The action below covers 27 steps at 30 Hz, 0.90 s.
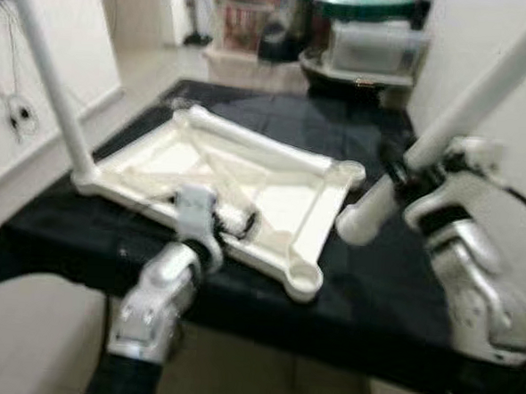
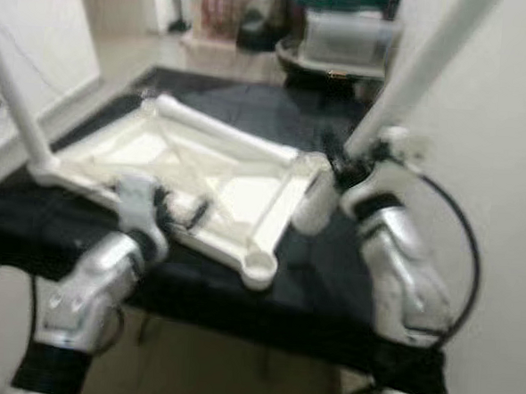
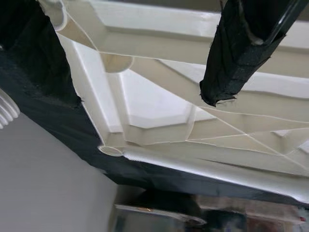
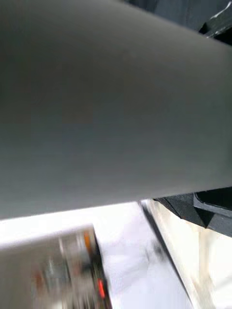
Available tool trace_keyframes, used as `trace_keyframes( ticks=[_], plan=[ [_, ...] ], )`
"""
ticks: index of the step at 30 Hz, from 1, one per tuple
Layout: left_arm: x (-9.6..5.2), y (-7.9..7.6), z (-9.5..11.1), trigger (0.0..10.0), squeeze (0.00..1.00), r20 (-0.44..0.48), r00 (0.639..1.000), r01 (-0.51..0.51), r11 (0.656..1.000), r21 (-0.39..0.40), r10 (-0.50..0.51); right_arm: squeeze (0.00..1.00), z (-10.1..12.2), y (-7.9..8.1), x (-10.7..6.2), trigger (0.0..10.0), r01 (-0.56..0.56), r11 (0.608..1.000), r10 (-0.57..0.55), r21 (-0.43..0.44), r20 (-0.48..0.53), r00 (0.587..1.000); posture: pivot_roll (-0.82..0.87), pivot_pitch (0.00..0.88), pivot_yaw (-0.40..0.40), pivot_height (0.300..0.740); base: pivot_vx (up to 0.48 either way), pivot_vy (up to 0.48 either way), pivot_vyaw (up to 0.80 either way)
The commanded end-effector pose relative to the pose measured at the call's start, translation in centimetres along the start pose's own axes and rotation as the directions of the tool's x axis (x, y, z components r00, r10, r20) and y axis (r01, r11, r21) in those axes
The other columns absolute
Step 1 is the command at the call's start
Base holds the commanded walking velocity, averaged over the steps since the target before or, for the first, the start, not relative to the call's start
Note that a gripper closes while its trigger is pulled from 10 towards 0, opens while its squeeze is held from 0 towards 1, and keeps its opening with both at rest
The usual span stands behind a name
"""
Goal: Building children table
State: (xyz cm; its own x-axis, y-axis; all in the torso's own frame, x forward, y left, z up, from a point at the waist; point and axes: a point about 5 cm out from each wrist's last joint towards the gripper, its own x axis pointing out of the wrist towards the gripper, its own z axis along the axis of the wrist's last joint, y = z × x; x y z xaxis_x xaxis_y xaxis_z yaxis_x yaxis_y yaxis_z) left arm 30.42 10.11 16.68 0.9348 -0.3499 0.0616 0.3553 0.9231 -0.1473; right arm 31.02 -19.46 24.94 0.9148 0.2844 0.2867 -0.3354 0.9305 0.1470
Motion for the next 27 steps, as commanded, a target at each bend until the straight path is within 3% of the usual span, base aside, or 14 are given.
trace_keyframes(
  ticks=[1,5,8,9,11,13,14,16,19,21,27],
  plan=[
    [-0.7,-1.0,-0.6,10.0,0.0,-0.026,0.997,0.073,0.997,-0.007,-0.073,0.0,0.4,0.7,0.3,10.0,-0.112,0.992,0.112,0.051,-0.004,0.994,0.12,0.0,-0.096,0.74,0.0,0.0,0.0],
    [-1.8,-1.9,-1.5,10.0,0.0,-0.058,0.986,0.155,0.988,-0.008,-0.155,0.0,0.4,0.3,0.6,10.0,-0.178,0.981,0.18,0.076,-0.027,0.983,0.12,0.0,-0.098,0.74,0.0,0.0,0.0],
    [-2.0,-2.0,-1.6,10.0,0.0,-0.062,0.985,0.161,0.987,-0.012,-0.162,0.0,0.4,0.3,0.6,10.0,-0.186,0.979,0.189,0.08,-0.029,0.982,0.12,0.0,-0.098,0.74,0.0,0.0,0.0],
    [-3.1,-2.5,-1.9,10.0,0.0,-0.085,0.973,0.213,0.977,-0.018,-0.214,0.0,-0.1,0.1,1.3,10.0,-0.233,0.968,0.239,0.098,-0.059,0.969,0.14,0.0,-0.096,0.74,0.0,0.0,0.0],
    [-3.6,-2.7,-2.1,10.0,0.0,-0.097,0.967,0.235,0.972,-0.029,-0.237,0.0,-0.4,0.1,1.6,10.0,-0.263,0.959,0.271,0.107,-0.075,0.96,0.14,0.004,-0.096,0.74,0.0,0.0,0.0],
    [-3.6,-2.7,-2.1,10.0,0.0,-0.097,0.967,0.235,0.972,-0.029,-0.237,0.0,-0.4,0.1,1.6,10.0,-0.263,0.959,0.271,0.107,-0.075,0.96,0.14,0.004,-0.096,0.74,0.0,0.0,0.0],
    [-4.7,-3.0,-2.3,10.0,0.0,-0.12,0.954,0.272,0.961,-0.053,-0.277,0.0,-1.1,0.1,1.7,10.0,-0.336,0.931,0.351,0.142,-0.104,0.931,0.15,0.048,-0.095,0.74,0.0,0.0,0.0],
    [-4.7,-3.0,-2.3,10.0,0.0,-0.12,0.954,0.272,0.961,-0.053,-0.277,0.0,-1.1,0.1,1.7,10.0,-0.336,0.931,0.351,0.142,-0.104,0.931,0.15,0.048,-0.095,0.74,0.0,0.0,0.0],
    [-5.6,-3.2,-2.2,10.0,0.0,-0.137,0.942,0.3,0.951,-0.071,-0.307,0.0,-1.3,0.2,1.4,10.0,-0.399,0.901,0.42,0.17,-0.115,0.9,0.16,0.087,-0.085,0.74,0.0,0.0,0.0],
    [-6.6,-3.3,-2.0,10.0,0.0,-0.154,0.928,0.328,0.94,-0.088,-0.339,0.0,-1.2,0.2,0.8,10.0,-0.474,0.859,0.501,0.196,-0.122,0.857,0.17,0.119,-0.078,0.74,0.0,0.0,0.0],
    [-7.6,-3.3,-1.8,10.0,0.0,-0.18,0.916,0.348,0.933,-0.091,-0.359,0.0,-1.4,0.2,0.2,10.0,-0.556,0.81,0.584,0.189,-0.158,0.796,0.17,0.163,-0.06,0.74,0.0,0.0,0.0]
  ],
)
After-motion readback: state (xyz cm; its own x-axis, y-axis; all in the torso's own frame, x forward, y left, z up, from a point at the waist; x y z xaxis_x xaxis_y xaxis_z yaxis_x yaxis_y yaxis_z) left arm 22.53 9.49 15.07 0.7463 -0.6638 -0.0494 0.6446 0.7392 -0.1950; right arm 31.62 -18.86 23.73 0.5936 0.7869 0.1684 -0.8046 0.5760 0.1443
